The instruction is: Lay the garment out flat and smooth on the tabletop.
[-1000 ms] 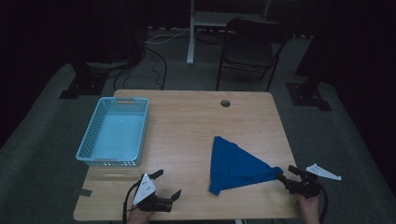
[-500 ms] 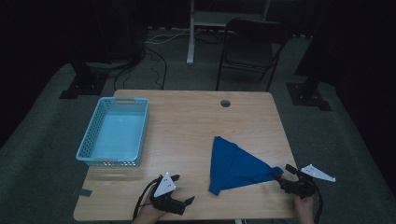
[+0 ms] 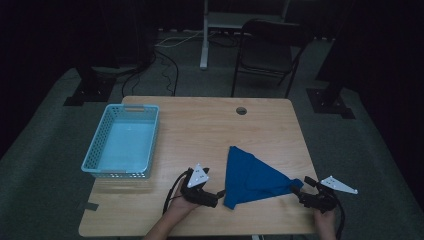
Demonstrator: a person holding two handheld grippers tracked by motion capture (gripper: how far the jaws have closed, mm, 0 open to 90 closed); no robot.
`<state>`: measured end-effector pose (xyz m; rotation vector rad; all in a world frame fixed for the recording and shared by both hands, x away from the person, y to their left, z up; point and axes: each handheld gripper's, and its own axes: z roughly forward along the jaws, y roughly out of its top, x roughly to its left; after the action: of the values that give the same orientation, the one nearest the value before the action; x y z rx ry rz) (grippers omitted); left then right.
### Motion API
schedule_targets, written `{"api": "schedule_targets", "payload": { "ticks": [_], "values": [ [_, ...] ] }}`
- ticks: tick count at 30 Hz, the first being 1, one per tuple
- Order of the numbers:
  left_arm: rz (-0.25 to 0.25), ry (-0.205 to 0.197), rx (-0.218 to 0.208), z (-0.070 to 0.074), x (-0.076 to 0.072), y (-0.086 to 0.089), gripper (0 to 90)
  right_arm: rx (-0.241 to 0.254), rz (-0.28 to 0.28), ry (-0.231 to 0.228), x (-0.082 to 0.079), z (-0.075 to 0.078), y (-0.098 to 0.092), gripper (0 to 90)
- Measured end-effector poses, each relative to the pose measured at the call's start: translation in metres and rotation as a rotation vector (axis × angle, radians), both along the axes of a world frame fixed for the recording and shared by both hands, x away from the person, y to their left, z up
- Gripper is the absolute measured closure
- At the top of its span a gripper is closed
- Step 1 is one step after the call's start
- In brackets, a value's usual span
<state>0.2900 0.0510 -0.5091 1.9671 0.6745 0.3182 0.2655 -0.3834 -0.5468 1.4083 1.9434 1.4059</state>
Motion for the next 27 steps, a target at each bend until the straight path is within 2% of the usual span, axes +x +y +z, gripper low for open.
{"api": "schedule_targets", "payload": {
  "ticks": [7,11,20,21,22,25,27],
  "values": [
    [-0.010,-0.001,0.016,0.007,0.015,-0.027,3.5,0.026,0.000,0.006,0.000,0.000,-0.002,14.0],
    [0.006,-0.006,0.044,0.011,0.026,-0.046,3.5,0.019,0.002,0.000,0.000,0.000,-0.002,14.0],
    [0.016,0.019,0.110,0.008,0.053,-0.088,6.5,0.013,0.007,-0.003,-0.001,0.000,-0.001,14.1],
    [0.023,0.018,0.117,0.007,0.055,-0.093,8.8,0.013,0.008,-0.003,-0.001,0.000,-0.001,14.1],
    [0.025,0.018,0.119,0.006,0.058,-0.098,16.4,0.013,0.008,-0.004,-0.001,0.000,-0.001,14.0],
    [0.024,0.042,0.136,0.000,0.065,-0.108,16.9,0.015,0.005,-0.012,-0.002,0.000,-0.001,14.0],
    [0.042,0.050,0.150,-0.004,0.068,-0.114,25.5,0.017,0.004,-0.012,-0.002,0.000,-0.001,14.0]
  ]
}}
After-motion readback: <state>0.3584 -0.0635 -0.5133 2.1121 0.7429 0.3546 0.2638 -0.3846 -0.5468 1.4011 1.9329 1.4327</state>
